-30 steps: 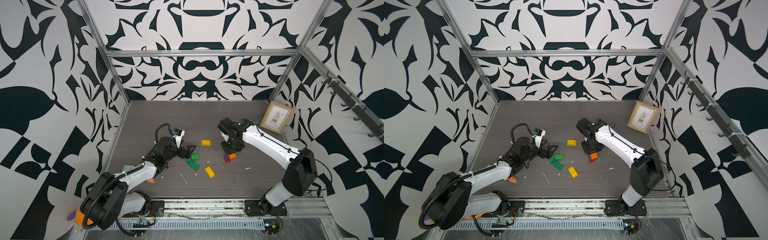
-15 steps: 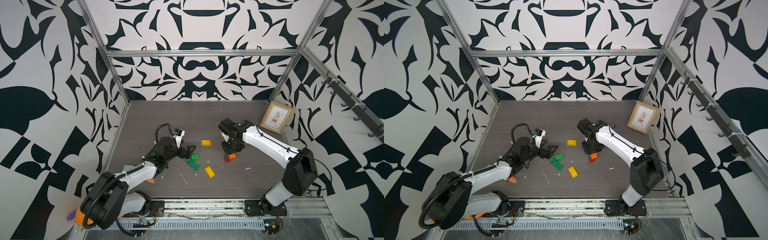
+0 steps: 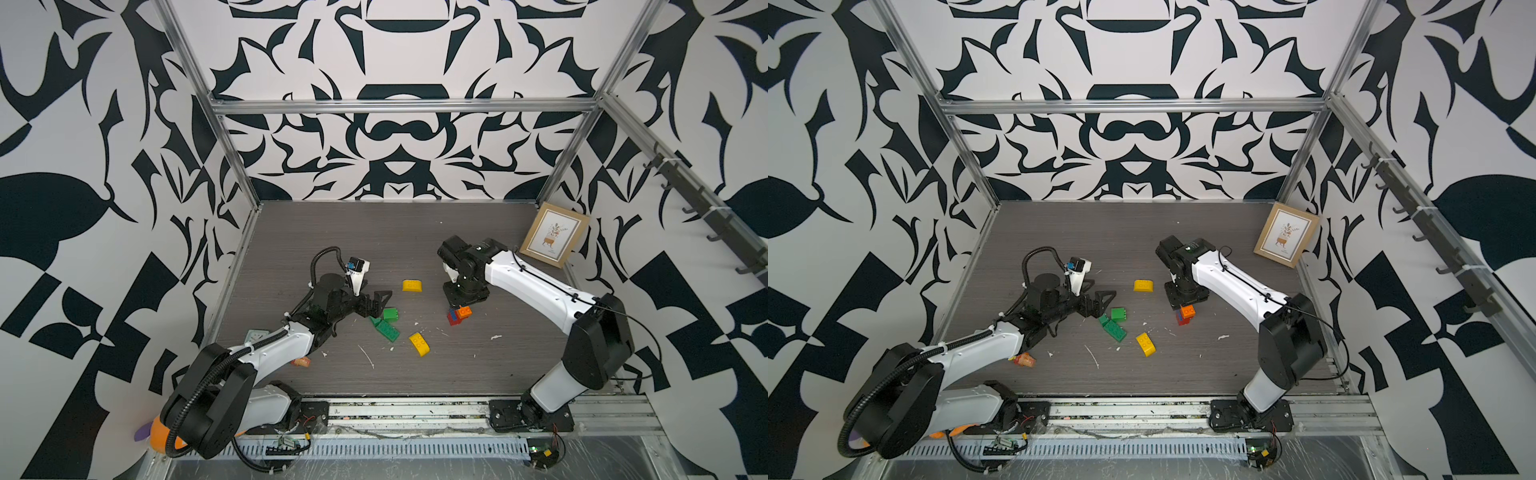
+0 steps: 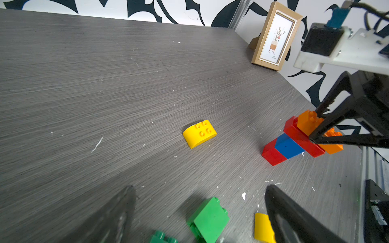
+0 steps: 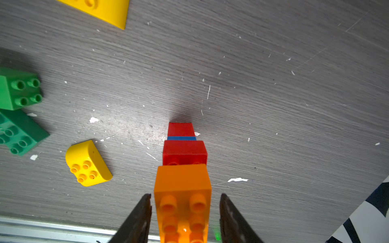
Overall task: Assemble an ice cream with lego
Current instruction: Assemble the lego brick with the lego brick.
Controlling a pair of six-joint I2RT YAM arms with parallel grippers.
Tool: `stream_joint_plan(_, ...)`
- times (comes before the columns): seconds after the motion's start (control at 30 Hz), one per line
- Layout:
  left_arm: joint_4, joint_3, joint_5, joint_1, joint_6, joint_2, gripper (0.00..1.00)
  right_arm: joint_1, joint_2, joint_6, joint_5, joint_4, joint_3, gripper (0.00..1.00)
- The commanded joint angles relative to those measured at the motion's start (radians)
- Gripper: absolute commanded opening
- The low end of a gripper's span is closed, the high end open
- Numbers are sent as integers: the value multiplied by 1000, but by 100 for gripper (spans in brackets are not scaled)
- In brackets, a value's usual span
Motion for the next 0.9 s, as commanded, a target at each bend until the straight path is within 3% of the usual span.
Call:
stream_joint_plan(0.0, -3, 9, 4, -1, 8, 2, 99, -3, -62, 12, 37, -22, 1, 55)
stream_joint_plan(0.3, -3, 14, 8, -2, 8, 7, 99, 0, -126, 29, 22, -2, -47, 49)
stream_joint_plan(0.87, -11, 19, 1, -2, 9, 39, 99, 7, -137, 29, 1, 37, -58, 52)
